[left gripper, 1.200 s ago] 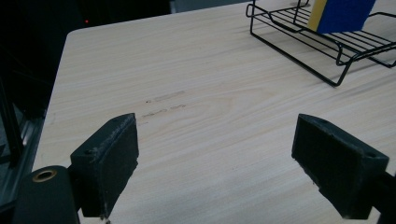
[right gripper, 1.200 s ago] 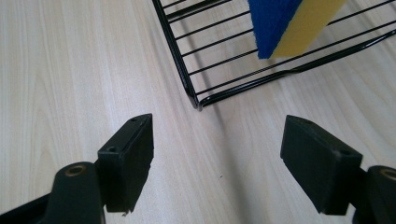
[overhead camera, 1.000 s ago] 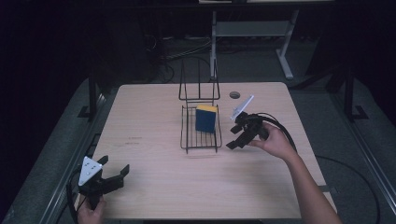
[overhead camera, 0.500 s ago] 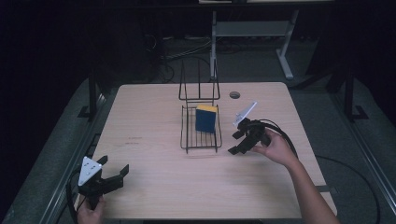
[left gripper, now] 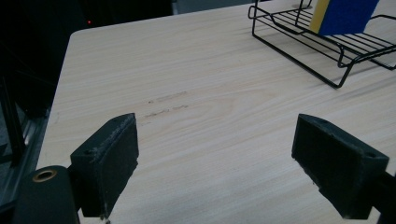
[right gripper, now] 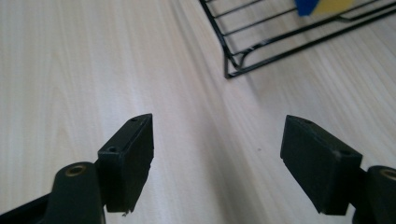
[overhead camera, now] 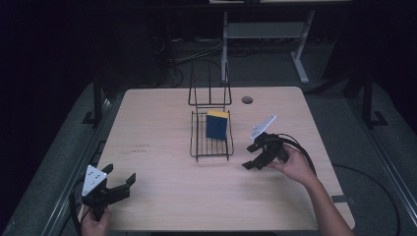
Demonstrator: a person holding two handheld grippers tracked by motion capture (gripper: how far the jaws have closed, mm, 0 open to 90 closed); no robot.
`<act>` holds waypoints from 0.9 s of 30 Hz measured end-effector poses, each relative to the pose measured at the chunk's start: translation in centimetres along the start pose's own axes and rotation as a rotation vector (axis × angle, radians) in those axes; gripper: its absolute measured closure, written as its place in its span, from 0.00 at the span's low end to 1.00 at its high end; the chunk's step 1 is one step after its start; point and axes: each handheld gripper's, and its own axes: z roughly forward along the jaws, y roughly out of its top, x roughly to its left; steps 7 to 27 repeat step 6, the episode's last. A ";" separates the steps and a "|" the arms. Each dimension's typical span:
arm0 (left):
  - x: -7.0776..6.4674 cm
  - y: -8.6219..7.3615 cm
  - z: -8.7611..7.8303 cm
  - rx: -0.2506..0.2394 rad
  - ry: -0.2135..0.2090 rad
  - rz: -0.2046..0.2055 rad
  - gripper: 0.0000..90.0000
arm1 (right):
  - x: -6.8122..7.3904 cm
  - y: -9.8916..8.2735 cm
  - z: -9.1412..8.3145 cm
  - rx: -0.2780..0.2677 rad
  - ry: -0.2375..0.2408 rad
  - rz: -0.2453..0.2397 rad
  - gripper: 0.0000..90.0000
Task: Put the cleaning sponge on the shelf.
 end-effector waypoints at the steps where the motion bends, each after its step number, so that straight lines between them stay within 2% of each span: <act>1: 0.0 0.0 0.0 0.001 0.000 0.001 0.16 | 0.4 0.0 -0.1 -0.004 -0.008 -0.007 0.28; 6: 0.1 0.0 0.0 -0.003 0.000 -0.004 0.16 | 1.7 -0.8 -0.5 -0.037 -0.033 -0.030 0.28; 27: 0.1 0.0 0.0 -0.003 0.000 -0.004 0.16 | 1.7 -0.8 -0.5 -0.037 -0.033 -0.030 0.28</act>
